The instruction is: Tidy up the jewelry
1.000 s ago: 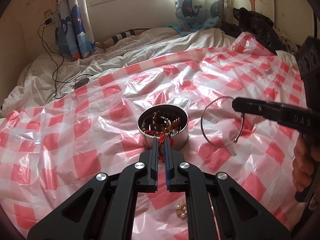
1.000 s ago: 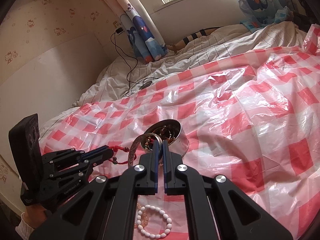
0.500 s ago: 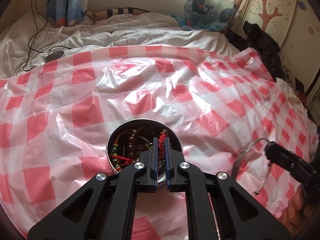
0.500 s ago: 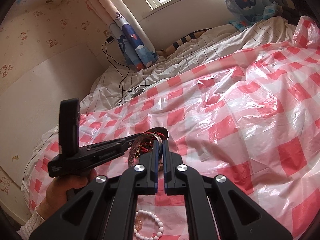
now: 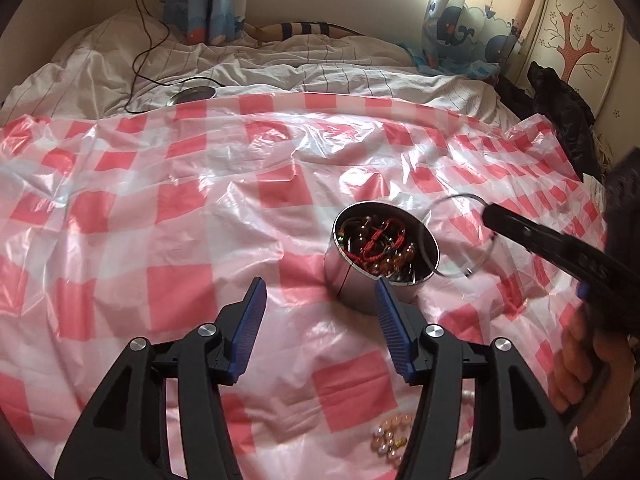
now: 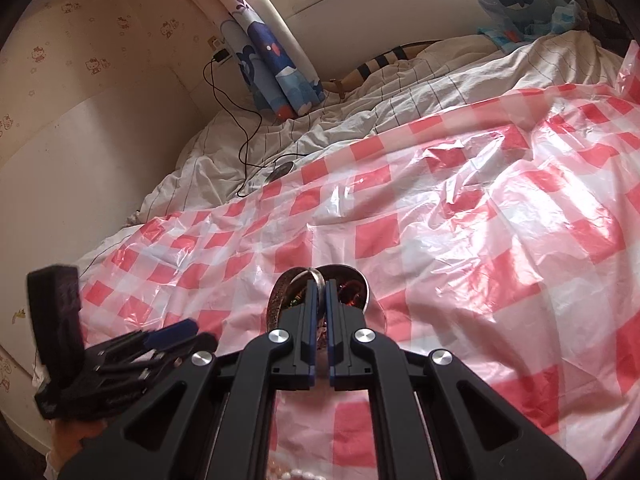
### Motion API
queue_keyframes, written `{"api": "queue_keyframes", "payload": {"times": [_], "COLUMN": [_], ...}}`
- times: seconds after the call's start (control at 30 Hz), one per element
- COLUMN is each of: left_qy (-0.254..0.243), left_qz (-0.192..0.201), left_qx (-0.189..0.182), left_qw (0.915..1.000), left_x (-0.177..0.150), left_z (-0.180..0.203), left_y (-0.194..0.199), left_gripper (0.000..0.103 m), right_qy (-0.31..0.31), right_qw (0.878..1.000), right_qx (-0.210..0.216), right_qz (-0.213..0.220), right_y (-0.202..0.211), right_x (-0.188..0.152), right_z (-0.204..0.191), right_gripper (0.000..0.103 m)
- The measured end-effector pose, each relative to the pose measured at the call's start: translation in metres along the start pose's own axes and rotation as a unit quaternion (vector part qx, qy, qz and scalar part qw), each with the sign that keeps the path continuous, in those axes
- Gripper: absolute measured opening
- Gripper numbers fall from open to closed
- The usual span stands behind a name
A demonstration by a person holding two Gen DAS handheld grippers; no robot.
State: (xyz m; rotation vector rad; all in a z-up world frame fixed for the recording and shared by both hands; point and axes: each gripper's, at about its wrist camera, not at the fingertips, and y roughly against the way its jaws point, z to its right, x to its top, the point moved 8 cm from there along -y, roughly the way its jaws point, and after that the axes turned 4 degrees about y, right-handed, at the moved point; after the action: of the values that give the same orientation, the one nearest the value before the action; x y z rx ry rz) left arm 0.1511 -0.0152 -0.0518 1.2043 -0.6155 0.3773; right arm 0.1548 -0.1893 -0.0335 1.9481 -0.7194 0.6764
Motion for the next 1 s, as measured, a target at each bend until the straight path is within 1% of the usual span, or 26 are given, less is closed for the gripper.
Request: {"api": "queue_keyframes", "payload": {"times": [0.1, 0.2, 0.23, 0.27, 0.3, 0.37, 0.43, 0.47, 0.5, 0.53, 0.6, 0.67, 0.7, 0.73, 0.77, 0.83, 0.87, 0.93, 1.0], "left_qy": [0.009, 0.017, 0.016, 0.014, 0.012, 0.006, -0.003, -0.009, -0.011, -0.010, 0.003, 0.004, -0.012, -0.040, -0.067, -0.119, -0.137, -0.157, -0.166], "left_qz": [0.006, 0.000, -0.006, -0.009, -0.009, -0.009, -0.006, -0.003, -0.001, 0.001, 0.001, -0.016, -0.033, -0.044, -0.042, -0.031, -0.033, -0.041, -0.048], "left_qx": [0.004, -0.001, -0.004, 0.000, 0.003, 0.006, 0.019, 0.026, 0.029, 0.028, 0.017, -0.003, -0.006, -0.008, -0.006, -0.008, -0.009, 0.008, 0.020], "left_qw": [0.9999, 0.9999, 0.9999, 0.9999, 0.9999, 0.9999, 0.9998, 0.9996, 0.9995, 0.9996, 0.9999, 0.9999, 0.9994, 0.9982, 0.9968, 0.9924, 0.9900, 0.9867, 0.9847], "left_x": [-0.017, -0.026, -0.027, -0.029, -0.030, -0.033, -0.034, -0.036, -0.040, -0.045, -0.060, -0.077, -0.083, -0.087, -0.090, -0.095, -0.098, -0.104, -0.107], "left_z": [-0.010, -0.016, -0.016, -0.016, -0.016, -0.013, -0.009, -0.007, -0.005, -0.004, -0.003, -0.001, 0.004, 0.013, 0.022, 0.041, 0.047, 0.051, 0.049], "left_y": [0.012, 0.010, 0.007, 0.006, 0.005, 0.005, 0.005, 0.007, 0.010, 0.013, 0.018, 0.014, 0.009, 0.007, 0.008, 0.013, 0.013, 0.008, 0.005], "left_gripper": [0.059, 0.063, 0.063, 0.063, 0.063, 0.064, 0.066, 0.068, 0.069, 0.071, 0.073, 0.073, 0.073, 0.073, 0.073, 0.073, 0.073, 0.073, 0.073], "right_qy": [0.010, 0.043, 0.055, 0.064, 0.072, 0.091, 0.110, 0.122, 0.134, 0.148, 0.171, 0.171, 0.168, 0.165, 0.172, 0.207, 0.223, 0.245, 0.258], "right_qw": [1.000, 0.996, 0.994, 0.994, 0.993, 0.991, 0.988, 0.986, 0.985, 0.983, 0.978, 0.978, 0.979, 0.977, 0.973, 0.967, 0.963, 0.954, 0.948], "right_qx": [-0.016, -0.054, -0.069, -0.077, -0.086, -0.097, -0.107, -0.111, -0.111, -0.108, -0.103, -0.092, -0.087, -0.089, -0.095, -0.088, -0.091, -0.106, -0.117], "right_qz": [-0.021, -0.056, -0.060, -0.052, -0.035, -0.010, -0.001, -0.003, -0.012, -0.028, -0.053, -0.070, -0.080, -0.102, -0.120, -0.122, -0.122, -0.135, -0.145], "right_y": [-0.031, -0.054, -0.055, -0.050, -0.040, -0.015, 0.010, 0.021, 0.030, 0.038, 0.050, 0.056, 0.056, 0.052, 0.047, 0.043, 0.042, 0.035, 0.031], "right_x": [-0.003, -0.014, -0.015, -0.014, -0.011, -0.006, -0.009, -0.014, -0.023, -0.036, -0.064, -0.090, -0.102, -0.112, -0.118, -0.121, -0.123, -0.131, -0.137], "right_z": [-0.002, 0.002, 0.004, 0.005, 0.005, 0.003, 0.000, -0.002, -0.005, -0.009, -0.012, -0.010, -0.009, -0.006, -0.007, -0.019, -0.024, -0.024, -0.022], "right_gripper": [0.005, 0.008, 0.021, 0.035, 0.039, 0.040, 0.042, 0.046, 0.046, 0.048, 0.049, 0.049, 0.049, 0.049, 0.049, 0.049, 0.049, 0.049, 0.049]}}
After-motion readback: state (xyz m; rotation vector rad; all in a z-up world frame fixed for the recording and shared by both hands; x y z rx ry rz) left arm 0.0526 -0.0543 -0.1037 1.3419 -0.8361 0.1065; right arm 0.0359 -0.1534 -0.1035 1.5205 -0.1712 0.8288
